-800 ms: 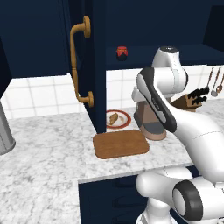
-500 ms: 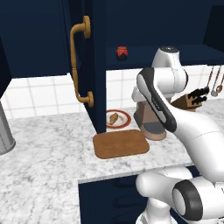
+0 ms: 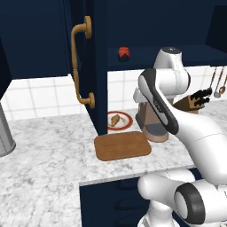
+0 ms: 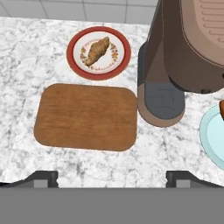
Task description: From the different types of pastries on the counter, select a croissant and place it on the cutting board. Then retrieve a jar of jam from the cabinet and place it alongside the croissant on the cutting board.
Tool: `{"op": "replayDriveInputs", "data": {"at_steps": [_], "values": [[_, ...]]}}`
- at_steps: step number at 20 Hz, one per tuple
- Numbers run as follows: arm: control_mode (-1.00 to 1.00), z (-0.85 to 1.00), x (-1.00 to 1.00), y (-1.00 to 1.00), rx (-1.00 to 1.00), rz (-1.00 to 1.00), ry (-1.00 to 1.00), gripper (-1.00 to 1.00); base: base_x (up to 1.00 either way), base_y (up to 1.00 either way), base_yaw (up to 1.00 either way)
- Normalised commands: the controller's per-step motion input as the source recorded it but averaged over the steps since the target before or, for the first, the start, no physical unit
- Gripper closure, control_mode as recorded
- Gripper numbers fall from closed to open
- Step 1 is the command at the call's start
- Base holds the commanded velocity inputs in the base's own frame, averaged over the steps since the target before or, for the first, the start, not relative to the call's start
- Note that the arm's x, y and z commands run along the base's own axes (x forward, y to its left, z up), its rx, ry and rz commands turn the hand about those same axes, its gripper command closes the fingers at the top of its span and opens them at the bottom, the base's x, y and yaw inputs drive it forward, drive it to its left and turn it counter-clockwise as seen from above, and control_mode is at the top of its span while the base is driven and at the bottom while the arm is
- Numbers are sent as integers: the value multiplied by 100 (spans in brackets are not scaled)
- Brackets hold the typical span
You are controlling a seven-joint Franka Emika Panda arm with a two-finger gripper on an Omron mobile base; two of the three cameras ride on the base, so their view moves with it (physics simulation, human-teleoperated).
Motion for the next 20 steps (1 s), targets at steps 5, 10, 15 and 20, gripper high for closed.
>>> {"op": "replayDriveInputs", "data": {"at_steps": [5, 10, 15, 20], "values": [[-100, 0, 0, 0, 0, 1, 0, -100, 0, 0, 0], [-100, 0, 0, 0, 0, 0, 0, -100, 0, 0, 0], [-100, 23, -6, 0, 0, 0, -1, -100, 0, 0, 0], [-100, 48, 0, 0, 0, 1, 0, -100, 0, 0, 0]]}}
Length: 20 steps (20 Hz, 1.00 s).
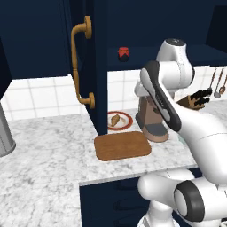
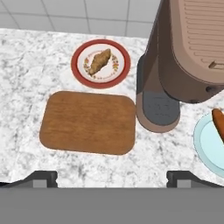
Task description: From the different types of pastries on the counter, select a croissant and place it on the cutting board. Then retrieve a jar of jam from the cabinet and place it alongside the croissant on the cutting board.
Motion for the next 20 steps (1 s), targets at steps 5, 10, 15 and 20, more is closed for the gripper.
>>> {"op": "replayDriveInputs", "data": {"at_steps": [5, 10, 15, 20], "values": [[-100, 63, -13, 0, 0, 4, -3, -100, 0, 0, 0], [-100, 61, -9, -1, 0, 8, -12, -100, 0, 0, 0], [-100, 4, 37, -7, 3, 13, -13, -100, 0, 0, 0], [-100, 11, 29, -1, 0, 12, -18, -100, 0, 0, 0]]}}
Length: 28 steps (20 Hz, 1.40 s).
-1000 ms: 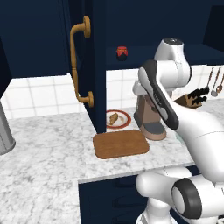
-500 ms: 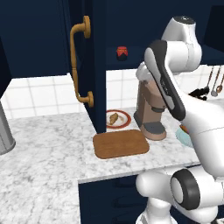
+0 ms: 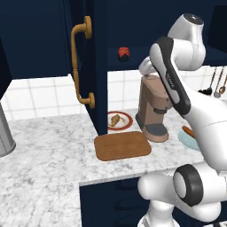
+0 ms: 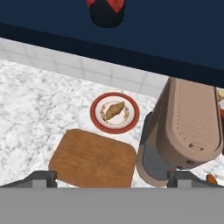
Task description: From the different types of pastries on the counter, select a croissant and place it on the cutting board. Then retrieve a jar of jam from the cabinet and place it alongside the croissant on the cutting board.
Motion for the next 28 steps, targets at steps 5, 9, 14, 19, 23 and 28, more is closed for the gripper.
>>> {"op": "replayDriveInputs", "data": {"at_steps": [5, 9, 14, 19, 23, 28], "values": [[-100, 32, 17, -4, 4, 13, -13, -100, 0, 0, 0], [-100, 4, 31, -1, 8, 1, -11, -100, 0, 0, 0], [-100, 4, 53, 0, 7, 2, -16, -100, 0, 0, 0], [-100, 16, 44, 0, 19, 21, -8, -100, 0, 0, 0], [-100, 23, 16, -1, 12, 14, 0, -100, 0, 0, 0], [-100, 5, 17, -2, 2, 13, 0, -100, 0, 0, 0]]}}
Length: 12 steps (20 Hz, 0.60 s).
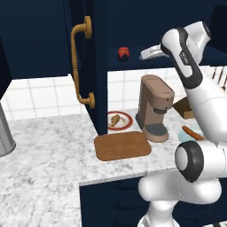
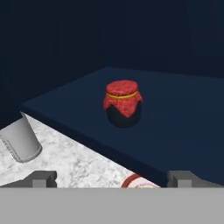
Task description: From the different types of pastries on the counter, select a croissant and place it on the cutting board. Then retrieve a jar of jam from the cabinet and place it alongside the croissant on the cutting board.
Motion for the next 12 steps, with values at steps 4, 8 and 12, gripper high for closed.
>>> {"op": "replayDriveInputs", "data": {"at_steps": [4, 8, 12], "values": [[-100, 15, 40, -6, 3, 21, -2, -100, 0, 0, 0], [-100, 0, 47, -15, 0, 12, -3, -100, 0, 0, 0], [-100, 3, 21, -6, 0, 5, -1, -100, 0, 0, 0]]}}
